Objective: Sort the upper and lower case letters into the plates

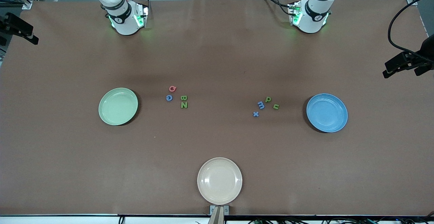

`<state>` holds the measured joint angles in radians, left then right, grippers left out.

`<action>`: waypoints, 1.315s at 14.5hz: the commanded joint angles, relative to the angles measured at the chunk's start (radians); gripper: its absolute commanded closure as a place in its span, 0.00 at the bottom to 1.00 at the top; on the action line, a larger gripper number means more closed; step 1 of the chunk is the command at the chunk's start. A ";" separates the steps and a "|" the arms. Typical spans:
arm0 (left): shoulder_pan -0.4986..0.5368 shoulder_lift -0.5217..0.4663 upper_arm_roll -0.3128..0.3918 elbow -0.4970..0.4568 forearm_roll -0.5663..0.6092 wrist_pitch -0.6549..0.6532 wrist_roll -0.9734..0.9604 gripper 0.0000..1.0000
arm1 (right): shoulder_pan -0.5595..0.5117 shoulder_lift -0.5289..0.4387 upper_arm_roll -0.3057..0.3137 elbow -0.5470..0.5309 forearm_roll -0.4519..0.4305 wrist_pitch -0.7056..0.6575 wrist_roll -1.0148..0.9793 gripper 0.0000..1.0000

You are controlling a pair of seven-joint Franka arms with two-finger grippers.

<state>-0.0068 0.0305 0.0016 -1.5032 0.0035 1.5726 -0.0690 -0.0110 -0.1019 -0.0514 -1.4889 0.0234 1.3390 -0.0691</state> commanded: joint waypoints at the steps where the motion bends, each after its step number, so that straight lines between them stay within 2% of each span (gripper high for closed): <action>1: -0.005 -0.023 0.003 0.006 -0.010 -0.020 0.014 0.00 | -0.012 -0.021 0.007 -0.016 0.018 0.005 -0.008 0.00; 9: -0.013 -0.011 -0.003 -0.018 -0.043 -0.029 0.005 0.00 | -0.011 -0.016 0.007 -0.013 0.007 -0.008 -0.009 0.00; 13: -0.033 0.009 -0.069 -0.156 -0.045 0.036 -0.006 0.00 | -0.023 0.010 0.004 -0.010 0.003 -0.001 -0.006 0.00; 19: -0.032 0.011 -0.218 -0.466 -0.042 0.375 -0.162 0.00 | -0.059 0.143 0.004 -0.010 0.000 0.061 -0.011 0.00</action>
<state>-0.0418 0.0714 -0.1794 -1.8618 -0.0268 1.8464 -0.1803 -0.0335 0.0060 -0.0555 -1.5039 0.0230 1.3869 -0.0691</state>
